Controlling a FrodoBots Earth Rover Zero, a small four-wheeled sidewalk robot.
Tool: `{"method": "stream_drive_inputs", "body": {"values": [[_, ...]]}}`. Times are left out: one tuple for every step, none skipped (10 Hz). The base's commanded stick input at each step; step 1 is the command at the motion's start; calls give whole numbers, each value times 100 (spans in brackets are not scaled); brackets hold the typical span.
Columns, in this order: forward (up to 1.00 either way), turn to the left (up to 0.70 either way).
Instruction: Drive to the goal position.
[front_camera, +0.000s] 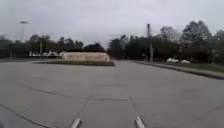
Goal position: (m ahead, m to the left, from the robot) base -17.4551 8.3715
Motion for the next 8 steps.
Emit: {"method": "stream_drive_inputs", "body": {"values": [[100,46],[100,46],[100,46],[100,46],[100,46],[100,46],[100,46],[100,46]]}}
